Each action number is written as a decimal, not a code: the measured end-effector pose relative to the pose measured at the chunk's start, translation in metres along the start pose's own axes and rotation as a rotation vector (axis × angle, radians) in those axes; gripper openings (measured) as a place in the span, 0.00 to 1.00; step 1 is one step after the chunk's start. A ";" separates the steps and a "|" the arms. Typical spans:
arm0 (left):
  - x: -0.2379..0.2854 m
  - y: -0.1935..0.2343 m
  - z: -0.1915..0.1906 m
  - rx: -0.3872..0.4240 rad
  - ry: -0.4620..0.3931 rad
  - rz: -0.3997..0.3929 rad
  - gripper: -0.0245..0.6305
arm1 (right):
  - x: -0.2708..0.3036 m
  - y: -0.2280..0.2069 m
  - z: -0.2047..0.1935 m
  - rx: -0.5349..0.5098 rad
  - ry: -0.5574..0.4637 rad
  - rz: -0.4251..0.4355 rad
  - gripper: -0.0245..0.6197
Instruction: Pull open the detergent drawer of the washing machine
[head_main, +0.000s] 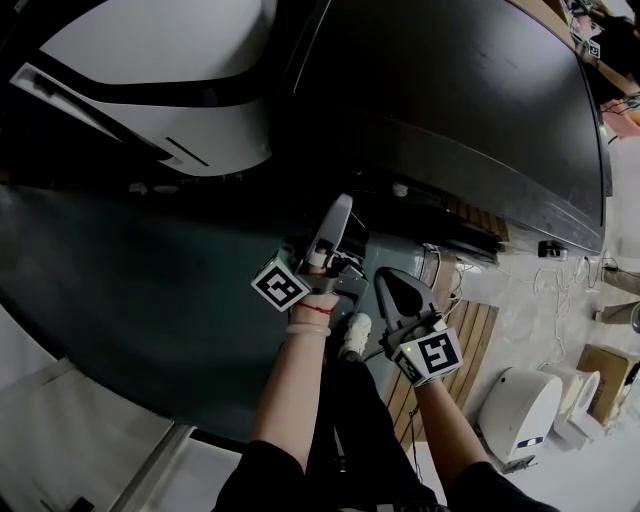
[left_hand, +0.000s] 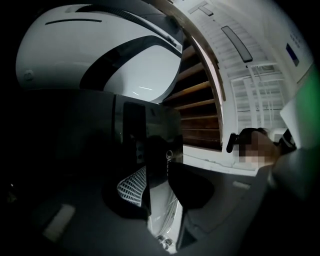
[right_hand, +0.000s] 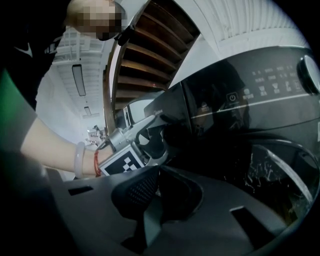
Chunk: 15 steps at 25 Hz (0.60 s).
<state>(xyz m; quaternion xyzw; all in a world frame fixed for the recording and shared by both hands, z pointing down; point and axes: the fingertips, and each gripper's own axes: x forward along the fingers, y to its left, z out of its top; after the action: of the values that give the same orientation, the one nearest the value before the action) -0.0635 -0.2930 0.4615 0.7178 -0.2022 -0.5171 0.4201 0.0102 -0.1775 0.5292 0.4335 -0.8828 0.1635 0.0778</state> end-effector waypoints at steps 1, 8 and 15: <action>0.000 0.000 0.000 0.006 0.001 0.004 0.25 | -0.001 0.000 -0.002 0.001 0.004 0.000 0.06; 0.002 0.005 0.001 0.014 -0.028 0.078 0.18 | -0.002 0.004 -0.002 0.004 -0.010 0.010 0.06; -0.005 0.002 0.000 0.020 -0.002 0.073 0.18 | -0.005 0.007 -0.010 0.009 0.012 0.003 0.06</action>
<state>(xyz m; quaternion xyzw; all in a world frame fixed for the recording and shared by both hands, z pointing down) -0.0648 -0.2904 0.4662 0.7135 -0.2338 -0.5000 0.4315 0.0083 -0.1661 0.5357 0.4313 -0.8822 0.1705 0.0810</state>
